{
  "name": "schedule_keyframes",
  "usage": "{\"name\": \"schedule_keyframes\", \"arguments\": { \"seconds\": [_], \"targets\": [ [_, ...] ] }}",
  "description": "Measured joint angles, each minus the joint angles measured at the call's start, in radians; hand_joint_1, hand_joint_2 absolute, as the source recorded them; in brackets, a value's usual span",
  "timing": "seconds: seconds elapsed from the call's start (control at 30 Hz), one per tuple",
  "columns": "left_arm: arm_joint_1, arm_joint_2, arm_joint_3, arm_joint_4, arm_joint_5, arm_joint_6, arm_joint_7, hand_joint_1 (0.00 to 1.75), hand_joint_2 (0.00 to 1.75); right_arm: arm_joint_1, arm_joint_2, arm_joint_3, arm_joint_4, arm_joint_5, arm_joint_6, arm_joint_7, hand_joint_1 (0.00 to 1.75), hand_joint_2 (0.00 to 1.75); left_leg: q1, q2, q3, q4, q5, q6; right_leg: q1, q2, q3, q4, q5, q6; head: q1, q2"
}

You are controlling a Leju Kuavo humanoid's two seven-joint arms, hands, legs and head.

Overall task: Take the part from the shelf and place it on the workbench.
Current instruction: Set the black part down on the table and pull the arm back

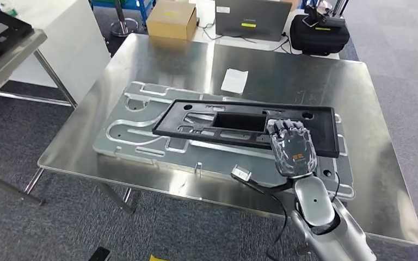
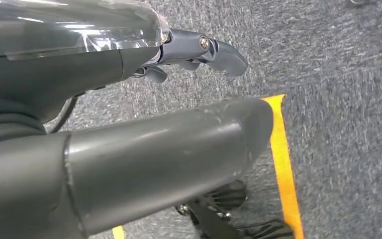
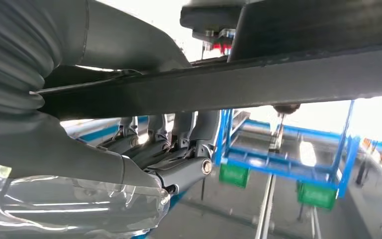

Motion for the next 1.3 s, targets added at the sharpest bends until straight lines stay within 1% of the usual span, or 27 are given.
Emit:
{"name": "schedule_keyframes", "arguments": {
  "seconds": [0.1, 0.13, 0.2, 0.27, 0.3, 0.33, 0.37, 0.43, 0.47, 0.5, 0.57, 0.63, 0.67, 0.77, 0.8, 0.83, 0.87, 0.9, 0.93, 0.97, 1.0, 1.03, 1.1, 1.17, 1.2, 1.27, 1.3],
  "targets": [
    [-0.002, 0.000, 0.000, 0.000, 0.000, 0.000, 0.002, 0.00, 0.00, 0.009, 0.016, -0.024, 0.007, 0.000, -0.003, -0.017, 1.75, 1.75, -0.001, 0.001, 0.014, 0.013, -0.004, -0.017, -0.001, 0.001, 0.024, -0.018, -0.007, -0.021, -0.001, 0.000],
    [-0.003, 0.000, 0.000, 0.000, 0.000, 0.000, 0.002, 0.00, 0.00, 0.009, 0.021, -0.030, 0.009, 0.000, -0.004, -0.020, 1.75, 1.75, -0.001, 0.004, 0.002, 0.041, -0.003, -0.021, -0.004, 0.000, 0.038, -0.023, -0.012, -0.027, -0.003, 0.000],
    [-0.004, 0.000, 0.000, 0.000, 0.000, 0.000, 0.002, 0.00, 0.00, 0.011, 0.029, -0.039, 0.013, 0.000, -0.004, -0.020, 1.75, 1.75, 0.002, 0.010, -0.058, 0.148, -0.027, -0.028, -0.006, 0.001, 0.063, -0.030, -0.027, -0.036, -0.005, 0.000],
    [-0.003, 0.002, 0.000, 0.000, 0.000, 0.000, 0.003, 0.00, 0.00, 0.014, 0.035, -0.042, 0.017, 0.000, -0.004, -0.021, 1.75, 1.75, 0.004, 0.013, -0.138, 0.252, -0.084, -0.036, -0.006, 0.002, 0.085, -0.030, -0.047, -0.038, -0.006, 0.000],
    [-0.002, 0.002, 0.000, 0.000, 0.000, 0.000, 0.003, 0.00, 0.00, 0.017, 0.037, -0.042, 0.020, 0.000, -0.004, -0.021, 1.75, 1.75, 0.005, 0.014, -0.166, 0.272, -0.107, -0.040, -0.006, 0.003, 0.099, -0.030, -0.059, -0.038, -0.006, 0.000],
    [-0.001, 0.002, 0.000, 0.000, 0.000, 0.000, 0.003, 0.00, 0.00, 0.020, 0.038, -0.043, 0.023, 0.000, -0.004, -0.022, 1.75, 1.75, 0.006, 0.015, -0.180, 0.260, -0.109, -0.043, -0.007, 0.003, 0.114, -0.030, -0.071, -0.036, -0.006, 0.000],
    [0.000, 0.003, 0.000, 0.000, 0.000, 0.000, 0.003, 0.00, 0.00, 0.022, 0.039, -0.044, 0.025, 0.000, -0.004, -0.023, 1.75, 1.75, 0.008, 0.016, -0.181, 0.219, -0.084, -0.044, -0.007, 0.003, 0.131, -0.030, -0.085, -0.034, -0.006, 0.000],
    [0.002, 0.004, 0.001, 0.000, 0.000, 0.000, 0.003, 0.00, 0.00, 0.024, 0.042, -0.047, 0.028, 0.000, -0.004, -0.023, 1.75, 1.75, 0.008, 0.017, -0.164, 0.095, 0.031, -0.040, -0.006, 0.003, 0.163, -0.027, -0.111, -0.027, -0.007, 0.000],
    [0.003, 0.004, 0.001, 0.001, 0.000, 0.000, 0.003, 0.00, 0.00, 0.024, 0.043, -0.048, 0.030, 0.000, -0.005, -0.023, 1.75, 1.75, 0.006, 0.017, -0.156, 0.049, 0.076, -0.034, -0.005, 0.004, 0.173, -0.026, -0.123, -0.022, -0.007, 0.000],
    [0.004, 0.005, 0.001, 0.001, 0.000, 0.000, 0.003, 0.00, 0.00, 0.024, 0.045, -0.049, 0.031, 0.000, -0.006, -0.023, 1.75, 1.75, 0.004, 0.017, -0.151, 0.023, 0.108, -0.026, -0.004, 0.005, 0.179, -0.025, -0.133, -0.016, -0.008, 0.000],
    [0.003, 0.005, 0.001, 0.001, 0.000, 0.000, 0.004, 0.00, 0.00, 0.024, 0.046, -0.050, 0.033, 0.000, -0.007, -0.025, 1.75, 1.75, 0.002, 0.017, -0.143, 0.015, 0.112, -0.010, -0.002, 0.007, 0.184, -0.019, -0.141, -0.003, -0.009, 0.000],
    [0.001, 0.005, 0.001, 0.001, 0.000, 0.000, 0.003, 0.00, 0.00, 0.023, 0.046, -0.051, 0.033, 0.000, -0.008, -0.026, 1.75, 1.75, 0.005, 0.016, -0.127, 0.005, 0.111, 0.003, -0.003, 0.006, 0.175, 0.016, -0.141, 0.007, -0.008, 0.000],
    [0.000, 0.005, 0.001, 0.001, 0.000, 0.001, 0.003, 0.00, 0.00, 0.023, 0.046, -0.052, 0.033, 0.000, -0.008, -0.027, 1.75, 1.75, 0.007, 0.016, -0.117, 0.001, 0.108, 0.008, -0.005, 0.004, 0.154, 0.056, -0.150, 0.012, -0.007, 0.000],
    [-0.002, 0.005, 0.001, 0.001, -0.001, 0.010, 0.003, 0.00, 0.00, 0.025, 0.049, -0.059, 0.035, 0.000, -0.006, -0.038, 1.75, 1.75, 0.008, 0.016, -0.097, -0.003, 0.094, 0.016, -0.011, 0.001, 0.038, 0.224, -0.221, 0.025, -0.003, 0.000],
    [-0.002, 0.005, 0.001, 0.001, -0.002, 0.013, 0.004, 0.00, 0.00, 0.028, 0.053, -0.065, 0.039, 0.000, -0.005, -0.046, 1.75, 1.75, 0.008, 0.014, -0.092, -0.003, 0.087, 0.016, -0.013, 0.001, 0.006, 0.253, -0.235, 0.026, -0.003, 0.000],
    [-0.002, 0.005, 0.001, 0.001, -0.003, 0.015, 0.004, 0.00, 0.00, 0.031, 0.057, -0.073, 0.045, 0.000, -0.004, -0.055, 1.75, 1.75, 0.008, 0.013, -0.084, -0.003, 0.080, 0.015, -0.014, 0.001, -0.010, 0.248, -0.225, 0.026, -0.003, 0.000],
    [-0.002, 0.005, 0.001, 0.001, -0.004, 0.017, 0.005, 0.00, 0.00, 0.033, 0.062, -0.083, 0.053, 0.000, -0.001, -0.064, 1.75, 1.75, 0.008, 0.011, -0.075, -0.003, 0.073, 0.014, -0.014, 0.000, -0.010, 0.213, -0.191, 0.024, -0.003, 0.000],
    [-0.002, 0.005, 0.001, 0.001, -0.006, 0.017, 0.006, 0.00, 0.00, 0.034, 0.067, -0.094, 0.063, -0.001, 0.002, -0.072, 1.75, 1.75, 0.008, 0.010, -0.064, -0.003, 0.065, 0.012, -0.013, 0.000, 0.003, 0.150, -0.135, 0.021, -0.003, 0.000],
    [-0.003, 0.004, 0.001, 0.001, -0.006, 0.017, 0.007, 0.00, 0.44, 0.033, 0.072, -0.108, 0.077, -0.002, 0.004, -0.080, 1.31, 1.31, 0.007, 0.009, -0.054, -0.003, 0.057, 0.010, -0.010, 0.000, 0.020, 0.085, -0.083, 0.015, -0.003, 0.000],
    [-0.004, 0.004, 0.001, 0.001, -0.007, 0.017, 0.007, 0.00, 0.87, 0.031, 0.078, -0.123, 0.093, -0.006, 0.006, -0.089, 0.87, 0.87, 0.007, 0.007, -0.049, -0.002, 0.051, 0.006, -0.007, -0.001, 0.034, 0.031, -0.052, 0.008, -0.003, 0.000],
    [-0.006, 0.004, 0.001, 0.001, -0.007, 0.016, 0.009, 0.00, 1.31, 0.029, 0.084, -0.139, 0.109, -0.010, 0.007, -0.098, 0.44, 0.44, 0.006, 0.007, -0.048, -0.003, 0.047, 0.001, -0.003, -0.001, 0.043, -0.002, -0.032, 0.001, -0.003, 0.000],
    [-0.007, 0.003, 0.001, 0.001, -0.008, 0.016, 0.011, 0.00, 1.75, 0.027, 0.091, -0.156, 0.126, -0.015, 0.006, -0.107, 0.00, 0.00, 0.005, 0.006, -0.047, -0.001, 0.045, -0.004, 0.001, -0.001, 0.044, -0.013, -0.032, -0.005, -0.002, 0.000],
    [-0.008, 0.004, 0.001, 0.001, -0.014, 0.016, 0.015, 0.00, 0.87, 0.028, 0.107, -0.189, 0.155, -0.022, 0.002, -0.123, 0.00, 0.00, 0.004, 0.006, -0.045, 0.002, 0.040, -0.016, -0.001, 0.000, 0.053, -0.022, -0.029, -0.016, -0.002, 0.000],
    [-0.009, 0.004, 0.000, 0.001, -0.017, 0.014, 0.016, 0.00, 0.00, 0.029, 0.122, -0.211, 0.177, -0.024, -0.003, -0.132, 0.00, 0.00, 0.004, 0.010, -0.055, 0.039, 0.016, -0.024, -0.007, 0.000, 0.070, -0.032, -0.030, -0.026, -0.005, 0.000],
    [-0.010, 0.004, -0.001, 0.002, -0.014, 0.013, 0.016, 0.00, 0.00, 0.030, 0.130, -0.218, 0.186, -0.026, -0.006, -0.134, 0.00, 0.00, 0.005, 0.012, -0.076, 0.083, -0.008, -0.027, -0.009, 0.000, 0.076, -0.036, -0.031, -0.031, -0.007, 0.000],
    [-0.010, 0.004, -0.001, 0.002, -0.007, 0.011, 0.015, 0.00, 0.00, 0.040, 0.142, -0.229, 0.201, -0.030, -0.010, -0.138, 0.00, 0.00, 0.008, 0.014, -0.142, 0.207, -0.063, -0.036, -0.008, 0.000, 0.081, -0.036, -0.035, -0.037, -0.012, 0.000],
    [-0.008, 0.004, 0.000, 0.002, -0.003, 0.009, 0.013, 0.00, 0.00, 0.049, 0.145, -0.234, 0.208, -0.033, -0.012, -0.140, 0.00, 0.00, 0.009, 0.014, -0.171, 0.252, -0.077, -0.040, -0.007, 0.000, 0.081, -0.035, -0.037, -0.038, -0.012, 0.000]
  ]
}}
